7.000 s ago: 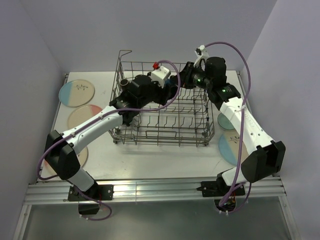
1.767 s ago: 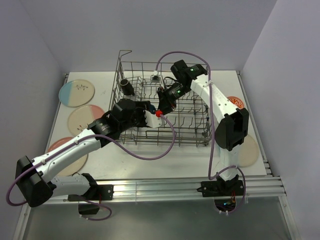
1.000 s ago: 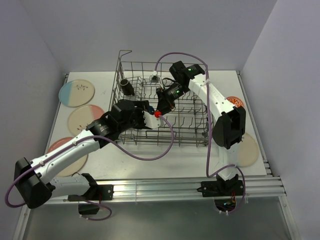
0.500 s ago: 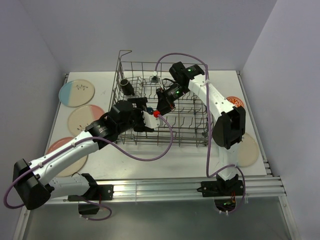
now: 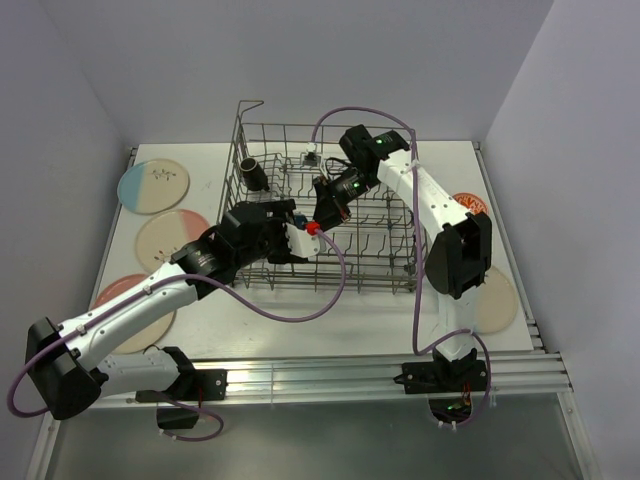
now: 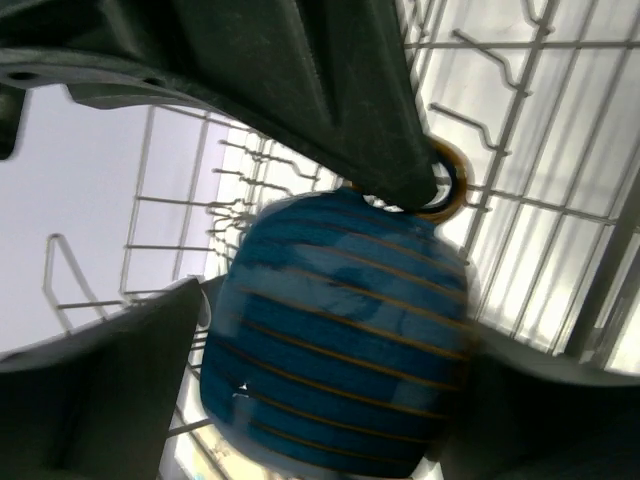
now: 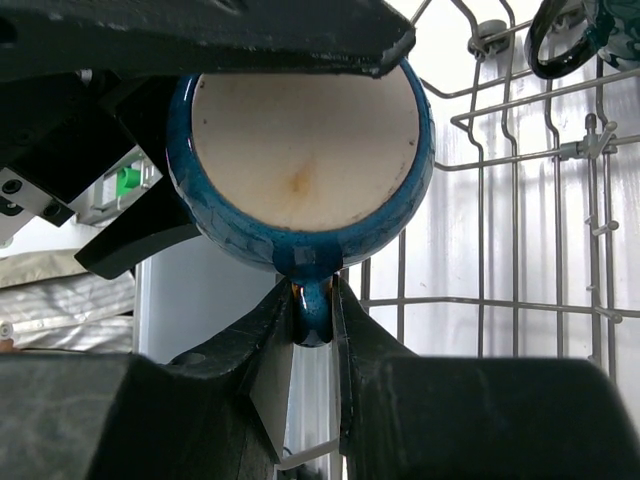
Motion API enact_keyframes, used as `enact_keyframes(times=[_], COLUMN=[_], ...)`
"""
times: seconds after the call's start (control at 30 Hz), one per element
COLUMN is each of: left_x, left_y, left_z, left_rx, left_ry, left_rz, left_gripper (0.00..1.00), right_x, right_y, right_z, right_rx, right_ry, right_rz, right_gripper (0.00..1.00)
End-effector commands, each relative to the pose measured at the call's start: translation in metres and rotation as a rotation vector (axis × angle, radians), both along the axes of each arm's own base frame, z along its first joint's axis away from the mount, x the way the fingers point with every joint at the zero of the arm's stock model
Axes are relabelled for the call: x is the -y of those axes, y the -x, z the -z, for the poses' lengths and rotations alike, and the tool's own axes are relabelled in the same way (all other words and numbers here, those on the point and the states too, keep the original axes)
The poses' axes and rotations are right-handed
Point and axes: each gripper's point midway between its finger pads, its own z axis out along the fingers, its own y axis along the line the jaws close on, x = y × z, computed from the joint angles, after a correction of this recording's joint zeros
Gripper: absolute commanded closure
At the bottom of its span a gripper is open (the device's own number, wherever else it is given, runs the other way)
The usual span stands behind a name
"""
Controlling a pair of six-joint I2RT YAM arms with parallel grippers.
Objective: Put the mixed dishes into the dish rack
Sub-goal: Pass the cup from the left arm to the right
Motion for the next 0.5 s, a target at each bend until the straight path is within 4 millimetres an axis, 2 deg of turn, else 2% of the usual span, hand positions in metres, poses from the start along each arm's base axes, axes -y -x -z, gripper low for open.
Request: enact_keyframes(times=[0.0,0.07,0.1,0.17,0.23,0.27,0.47], left_x=[0.0078,0.0091,0.0107,0.0117,0.0129,0.0136,0.0132], left_y=[-0.0110,-0.0119,-0.0120,-0.0123,-0.0128,-0.0118,-0.0109], left_z=[-0.0409,-0.0420,-0.0447,-0.0475,-0.0470,-0.0464,-0.0473], left_rx=[0.081,0.077,0.082,0.088,0.083,0.077,0.076], left_ry=[0.121,0.121,0.122,0.125,0.123,0.120,0.129], left_rz=[-0.022,-0.019,-0.013,-0.009,-0.005,-0.001,0.000], left_gripper=[0.22,0.37,0.49,0.62,0.67,0.73,0.87], right_x=[0.0022,0.0024,0.0025,0.0025,0.0023,0.0018,0.0010], right_y=[0.0195,0.0196,0.0198,0.0185,0.0181,0.0183,0.0175], right_z=[-0.0283,-0.0277,-0.0267,-0.0274,-0.0276,-0.0281,-0.0270], right_rx=[0.011,0.009,0.004,0.010,0.010,0.010,0.001], right_ry=[-0.070,-0.068,-0.066,-0.067,-0.067,-0.068,-0.066], right_rz=[-0.035,-0.038,-0.038,-0.035,-0.035,-0.035,-0.035], right_gripper=[1.00,1.00,1.00,1.00,1.00,1.00,1.00])
